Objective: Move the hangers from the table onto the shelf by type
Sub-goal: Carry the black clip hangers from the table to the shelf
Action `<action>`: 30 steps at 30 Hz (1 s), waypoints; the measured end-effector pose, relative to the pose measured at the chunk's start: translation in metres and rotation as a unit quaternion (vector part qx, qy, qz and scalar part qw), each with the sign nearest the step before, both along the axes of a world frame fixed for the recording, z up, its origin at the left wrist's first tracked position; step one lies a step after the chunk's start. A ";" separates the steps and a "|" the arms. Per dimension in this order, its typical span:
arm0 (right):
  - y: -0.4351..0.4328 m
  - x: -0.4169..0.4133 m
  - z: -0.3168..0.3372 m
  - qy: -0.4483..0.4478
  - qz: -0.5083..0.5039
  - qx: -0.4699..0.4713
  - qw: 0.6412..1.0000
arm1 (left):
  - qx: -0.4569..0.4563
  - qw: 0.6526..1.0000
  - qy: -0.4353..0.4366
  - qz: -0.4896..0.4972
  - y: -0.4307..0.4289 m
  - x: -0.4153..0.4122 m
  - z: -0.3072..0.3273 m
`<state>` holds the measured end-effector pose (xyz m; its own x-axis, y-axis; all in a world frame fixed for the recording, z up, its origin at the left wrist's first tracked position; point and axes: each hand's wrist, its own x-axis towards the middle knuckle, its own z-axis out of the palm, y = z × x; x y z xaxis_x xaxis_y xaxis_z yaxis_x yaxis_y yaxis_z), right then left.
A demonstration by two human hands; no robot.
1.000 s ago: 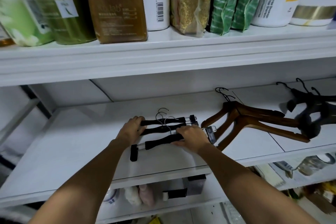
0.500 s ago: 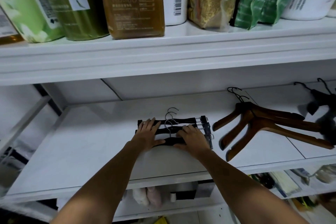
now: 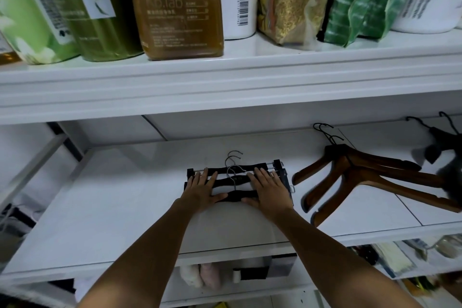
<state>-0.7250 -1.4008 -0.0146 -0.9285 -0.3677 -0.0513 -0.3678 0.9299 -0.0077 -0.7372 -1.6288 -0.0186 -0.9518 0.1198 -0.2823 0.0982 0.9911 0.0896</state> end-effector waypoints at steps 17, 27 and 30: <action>0.004 -0.012 0.032 0.007 -0.003 0.007 1.000 | 0.016 0.998 0.052 -0.031 0.021 -0.009 0.036; 0.064 0.016 0.095 0.064 -0.130 -0.002 0.989 | 0.034 0.989 0.083 -0.120 0.082 -0.004 0.130; 0.086 0.033 0.109 0.076 -0.162 -0.005 0.984 | 0.021 0.982 0.097 -0.161 0.112 0.001 0.148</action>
